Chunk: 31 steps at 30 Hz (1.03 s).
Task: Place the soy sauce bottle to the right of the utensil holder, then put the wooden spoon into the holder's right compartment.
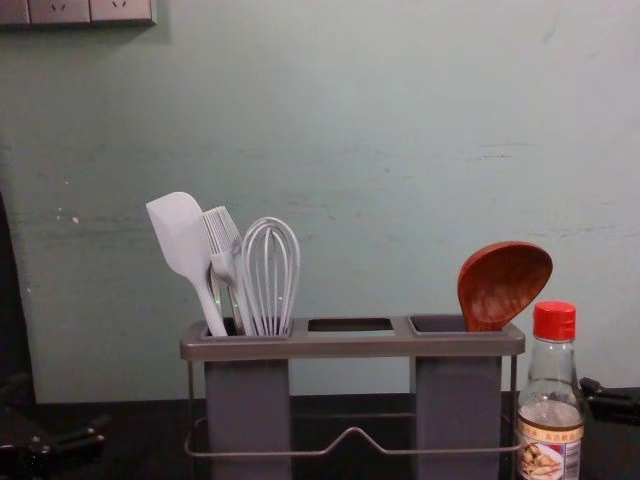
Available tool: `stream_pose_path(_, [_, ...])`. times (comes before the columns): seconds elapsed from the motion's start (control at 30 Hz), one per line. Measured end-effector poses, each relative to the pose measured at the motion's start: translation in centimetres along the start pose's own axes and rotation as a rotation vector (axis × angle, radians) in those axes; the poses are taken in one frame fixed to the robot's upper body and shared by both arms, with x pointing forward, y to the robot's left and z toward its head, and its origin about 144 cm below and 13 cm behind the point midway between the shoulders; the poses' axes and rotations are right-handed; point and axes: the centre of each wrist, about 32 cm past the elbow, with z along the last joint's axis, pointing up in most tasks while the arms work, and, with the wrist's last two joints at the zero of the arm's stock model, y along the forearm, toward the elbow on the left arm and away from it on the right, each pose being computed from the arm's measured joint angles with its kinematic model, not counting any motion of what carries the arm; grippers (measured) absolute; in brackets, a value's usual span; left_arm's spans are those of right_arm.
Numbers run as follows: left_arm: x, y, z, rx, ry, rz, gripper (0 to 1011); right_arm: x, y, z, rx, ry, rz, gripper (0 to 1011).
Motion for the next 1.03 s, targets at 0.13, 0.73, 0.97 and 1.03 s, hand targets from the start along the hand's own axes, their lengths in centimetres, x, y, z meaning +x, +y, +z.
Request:
stream_pose_path(0.13, [0.0, 0.0, 0.0, 0.0, 0.0, 0.0, 1005, 0.0, 0.01, 0.0, 0.0, 0.0, 0.0, 1004])
stream_pose_path(0.73, [0.0, 0.0, 0.0, 0.0, 0.0, 0.0, 1005, 0.02, 0.03, -0.01, 0.0, 0.001, 0.0, 1004])
stream_pose_path(0.97, [0.0, 0.0, 0.0, 0.0, 0.0, 0.0, 1005, 0.02, 0.03, -0.01, 0.0, 0.001, 0.0, 1004])
stream_pose_path(1.03, [0.0, 0.0, 0.0, 0.0, 0.0, 0.0, 1005, 0.02, 0.03, -0.01, 0.0, 0.001, 0.0, 1004])
